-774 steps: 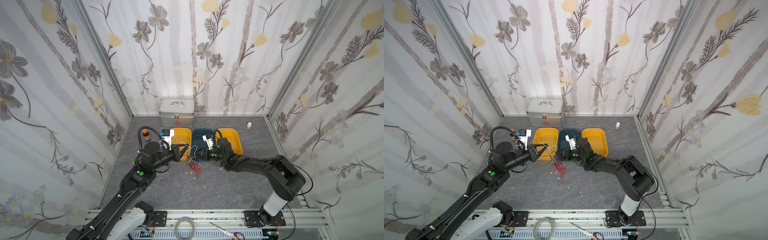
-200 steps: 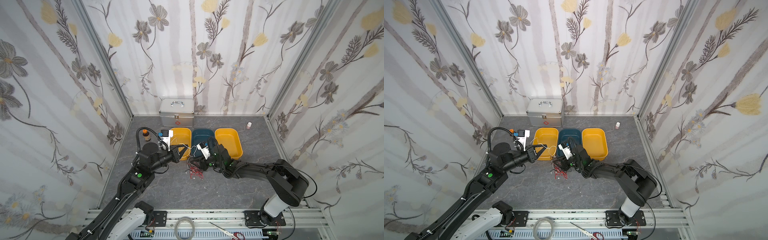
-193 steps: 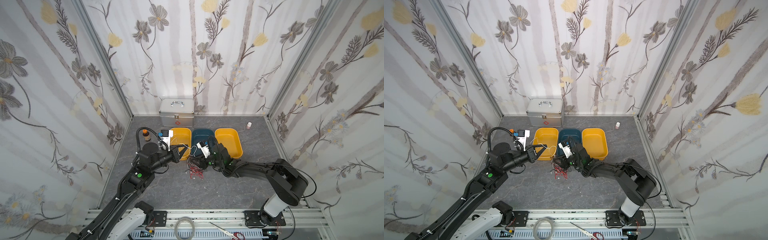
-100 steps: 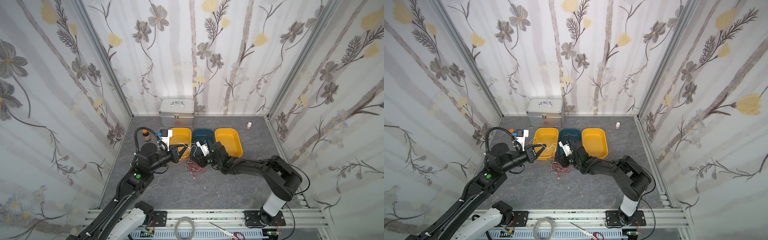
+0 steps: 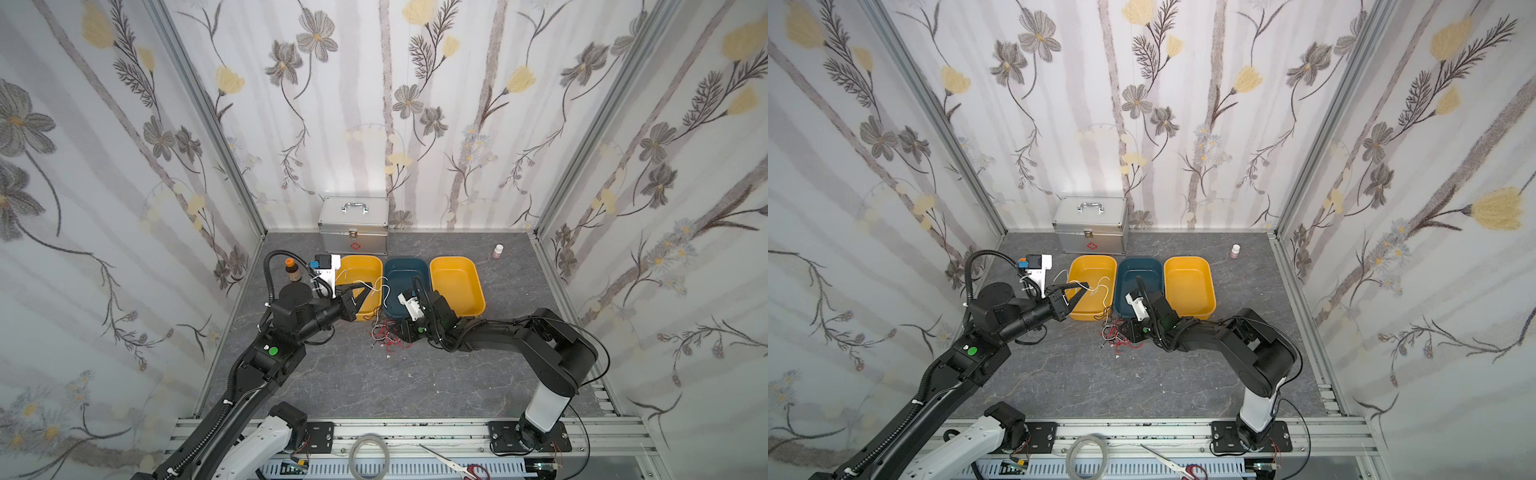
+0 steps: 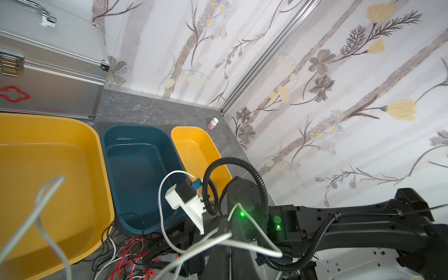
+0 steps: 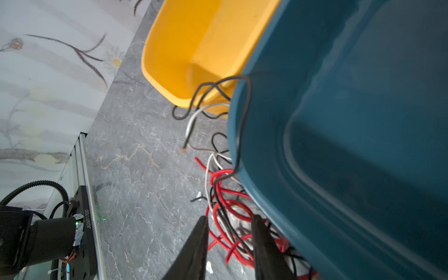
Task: Untangle and sort cables by color
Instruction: Untie the cable, then place the cable into the container.
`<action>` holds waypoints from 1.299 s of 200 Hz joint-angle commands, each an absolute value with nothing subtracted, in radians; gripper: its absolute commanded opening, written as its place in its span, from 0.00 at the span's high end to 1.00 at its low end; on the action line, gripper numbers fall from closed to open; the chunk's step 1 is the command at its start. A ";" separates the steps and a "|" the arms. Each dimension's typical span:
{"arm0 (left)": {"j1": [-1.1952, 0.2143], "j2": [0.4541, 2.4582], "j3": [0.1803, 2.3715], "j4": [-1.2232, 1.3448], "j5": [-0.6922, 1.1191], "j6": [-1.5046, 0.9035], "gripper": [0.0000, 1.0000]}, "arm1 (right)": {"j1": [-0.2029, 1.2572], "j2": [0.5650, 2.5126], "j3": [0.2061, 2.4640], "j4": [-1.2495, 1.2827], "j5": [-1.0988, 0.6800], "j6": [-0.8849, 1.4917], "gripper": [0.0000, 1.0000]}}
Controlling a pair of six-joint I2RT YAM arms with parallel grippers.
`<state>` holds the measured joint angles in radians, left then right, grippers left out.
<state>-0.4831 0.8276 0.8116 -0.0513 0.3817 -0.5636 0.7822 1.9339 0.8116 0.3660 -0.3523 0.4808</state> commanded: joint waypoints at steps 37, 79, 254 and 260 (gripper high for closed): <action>-0.434 0.964 0.867 -0.132 0.313 -0.550 1.00 | 0.782 1.906 0.754 0.331 -0.334 0.532 0.67; -0.381 1.059 0.880 -0.103 0.344 -0.562 1.00 | 0.810 1.821 0.607 0.331 -0.323 0.573 0.67; -0.348 1.765 1.288 -0.390 0.167 -0.610 0.98 | 0.813 1.431 0.521 0.245 -0.258 0.592 0.62; -0.349 1.783 1.302 -0.392 0.170 -0.612 0.96 | 0.812 1.426 0.518 0.243 -0.256 0.592 0.61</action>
<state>-0.3489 1.7317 1.2560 -0.3595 0.1680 -0.5682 0.8124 1.4441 0.5259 0.2405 -0.2810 0.5781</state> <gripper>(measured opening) 0.054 0.376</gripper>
